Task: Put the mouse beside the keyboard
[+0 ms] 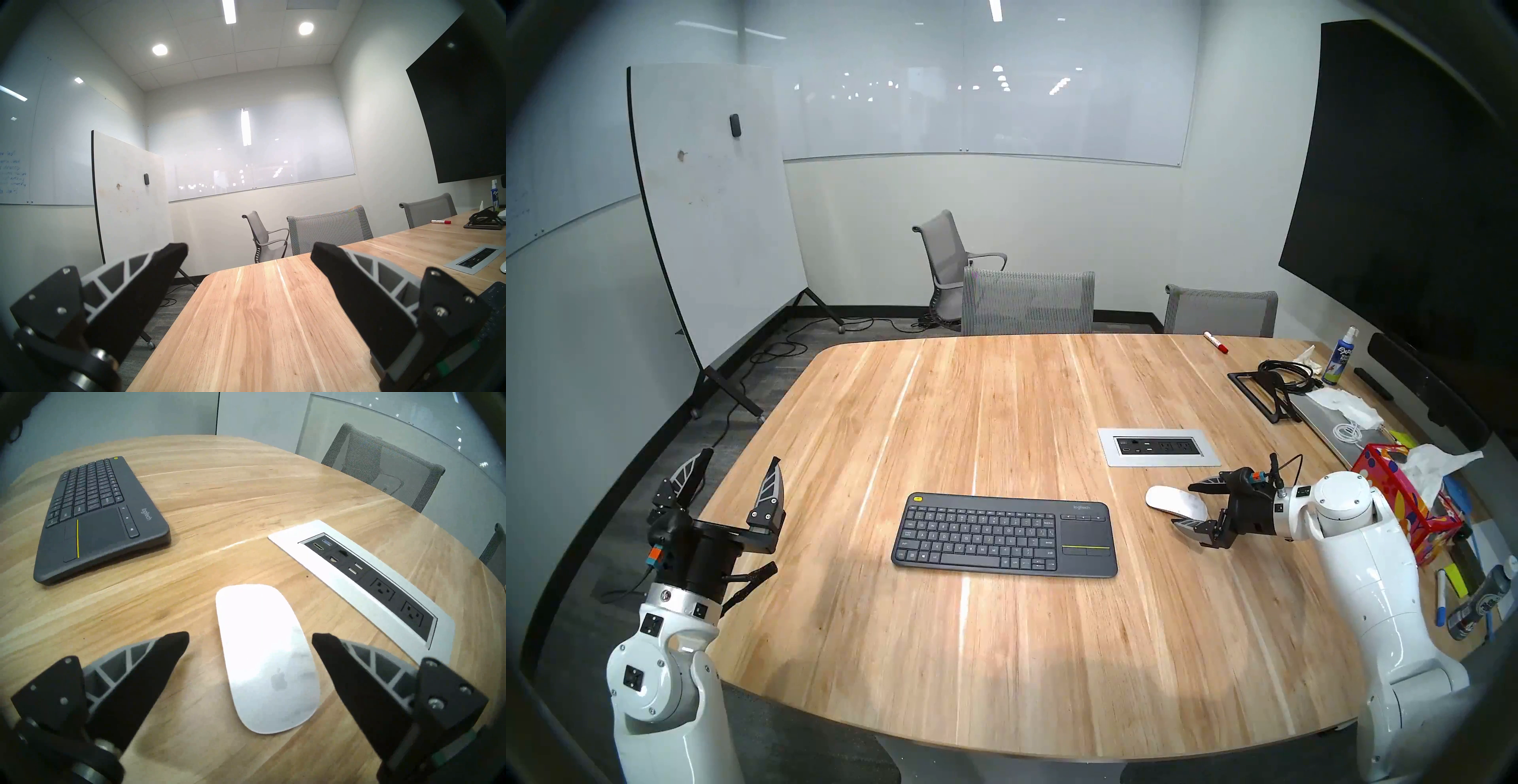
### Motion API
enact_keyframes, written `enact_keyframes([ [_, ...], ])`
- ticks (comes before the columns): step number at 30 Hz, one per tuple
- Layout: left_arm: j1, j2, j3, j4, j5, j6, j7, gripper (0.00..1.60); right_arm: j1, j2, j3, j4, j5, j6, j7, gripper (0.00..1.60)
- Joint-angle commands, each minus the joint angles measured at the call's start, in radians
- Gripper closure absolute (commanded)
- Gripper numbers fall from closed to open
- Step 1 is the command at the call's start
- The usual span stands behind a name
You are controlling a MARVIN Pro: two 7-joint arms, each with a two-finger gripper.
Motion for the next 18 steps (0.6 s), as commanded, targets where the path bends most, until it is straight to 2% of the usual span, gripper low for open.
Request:
enact_keyframes([
  [1,-0.001,-0.001,0.002,-0.015,-0.002,0.002,-0.001,0.00,0.054,0.007,-0.015,0.000,-0.002,0.021,0.023,0.00],
  [7,-0.002,-0.004,0.000,-0.015,-0.001,0.003,-0.004,0.00,0.072,0.006,-0.033,0.015,-0.011,0.027,0.029,0.00],
  [18,-0.006,-0.010,-0.003,-0.015,0.002,0.004,-0.011,0.00,0.091,-0.001,-0.052,0.033,-0.038,0.012,-0.010,0.00],
])
